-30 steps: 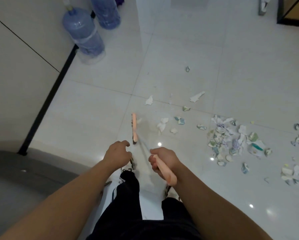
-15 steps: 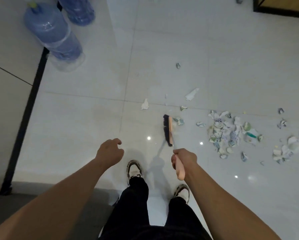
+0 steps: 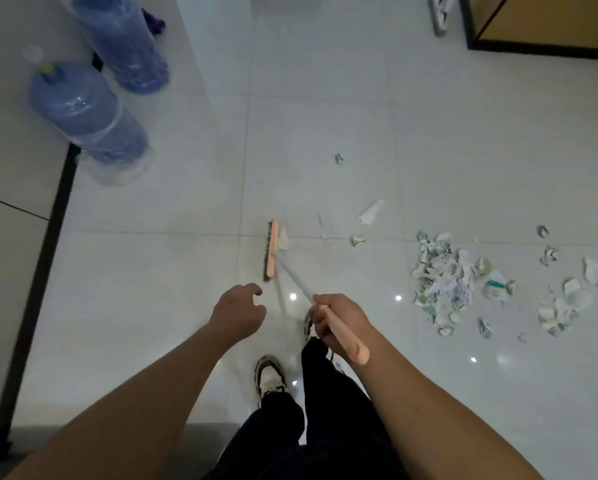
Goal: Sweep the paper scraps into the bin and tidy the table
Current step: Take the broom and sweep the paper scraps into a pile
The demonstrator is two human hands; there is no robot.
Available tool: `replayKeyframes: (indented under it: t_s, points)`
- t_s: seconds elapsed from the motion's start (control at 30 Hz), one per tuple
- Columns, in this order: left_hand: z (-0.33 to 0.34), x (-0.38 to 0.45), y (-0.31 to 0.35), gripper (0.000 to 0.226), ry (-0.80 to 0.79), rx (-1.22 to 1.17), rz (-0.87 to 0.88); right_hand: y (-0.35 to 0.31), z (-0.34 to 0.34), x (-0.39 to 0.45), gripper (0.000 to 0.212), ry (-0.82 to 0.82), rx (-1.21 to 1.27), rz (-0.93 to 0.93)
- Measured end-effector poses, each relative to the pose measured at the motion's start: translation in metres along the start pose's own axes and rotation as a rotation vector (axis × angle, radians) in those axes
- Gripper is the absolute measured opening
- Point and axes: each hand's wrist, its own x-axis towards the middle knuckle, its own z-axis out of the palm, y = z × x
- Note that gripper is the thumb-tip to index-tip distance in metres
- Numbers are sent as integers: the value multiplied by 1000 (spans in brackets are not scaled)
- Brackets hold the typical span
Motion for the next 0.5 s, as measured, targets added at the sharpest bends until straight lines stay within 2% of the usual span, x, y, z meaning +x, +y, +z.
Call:
replayKeyframes:
  t_s: [0.1, 0.23, 0.37, 0.5]
  points:
    - [-22, 12, -3, 42, 49, 32, -37, -22, 31, 30, 5, -60, -59, 8]
    - [-45, 39, -2, 42, 98, 79, -107, -68, 44, 68, 3, 6, -160, -39]
    - [-58, 79, 27, 40, 67, 168, -139, -130, 16, 80, 8, 133, -115, -118]
    - [-61, 124, 87, 42, 11, 186, -45, -166, -29, 63, 7, 262, 52, -180]
